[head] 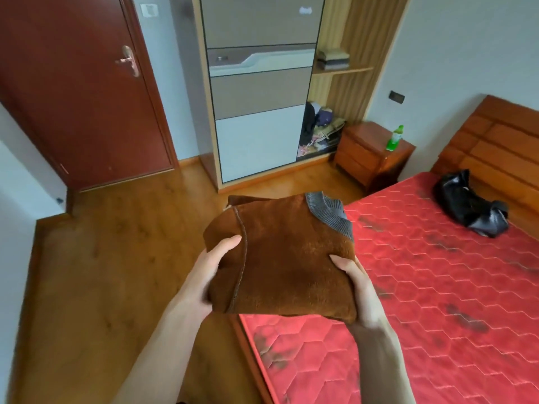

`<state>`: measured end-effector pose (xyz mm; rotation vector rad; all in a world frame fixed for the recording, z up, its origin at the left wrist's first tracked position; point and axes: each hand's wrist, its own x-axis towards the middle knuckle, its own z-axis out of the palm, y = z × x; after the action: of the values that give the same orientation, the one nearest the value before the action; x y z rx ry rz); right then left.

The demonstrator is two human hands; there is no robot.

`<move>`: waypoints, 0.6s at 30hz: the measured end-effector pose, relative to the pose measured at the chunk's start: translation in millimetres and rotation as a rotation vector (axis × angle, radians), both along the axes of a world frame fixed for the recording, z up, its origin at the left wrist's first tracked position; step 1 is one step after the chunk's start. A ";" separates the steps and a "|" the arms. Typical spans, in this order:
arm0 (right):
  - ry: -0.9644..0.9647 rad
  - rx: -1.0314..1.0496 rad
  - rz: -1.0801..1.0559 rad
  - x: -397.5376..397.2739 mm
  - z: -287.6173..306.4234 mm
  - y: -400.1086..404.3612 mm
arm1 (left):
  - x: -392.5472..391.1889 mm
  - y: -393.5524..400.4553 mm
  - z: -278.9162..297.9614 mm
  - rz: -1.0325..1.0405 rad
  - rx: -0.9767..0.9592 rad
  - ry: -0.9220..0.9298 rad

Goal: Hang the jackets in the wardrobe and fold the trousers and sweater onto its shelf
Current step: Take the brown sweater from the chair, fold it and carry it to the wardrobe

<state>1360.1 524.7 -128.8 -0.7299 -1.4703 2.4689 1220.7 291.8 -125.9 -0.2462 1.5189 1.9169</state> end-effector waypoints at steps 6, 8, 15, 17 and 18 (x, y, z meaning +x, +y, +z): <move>-0.056 0.055 0.137 -90.5 3.7 -64.4 | -74.6 -71.5 2.2 0.127 -0.029 0.039; -0.079 0.072 0.161 -120.9 3.3 -85.8 | -102.7 -93.6 1.5 0.126 -0.048 0.054; -0.032 0.043 0.108 -207.3 -11.3 -146.4 | -191.8 -149.6 -4.9 0.135 -0.134 0.028; -0.039 0.056 0.105 -225.6 -11.3 -153.3 | -211.2 -156.5 -7.1 0.109 -0.140 0.027; -0.043 0.056 0.099 -234.5 -10.6 -154.5 | -220.1 -158.5 -7.9 0.095 -0.137 0.026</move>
<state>1125.6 370.2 -139.4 -0.7202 -1.6212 2.4870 1000.6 133.3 -133.8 -0.3619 1.6852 1.8975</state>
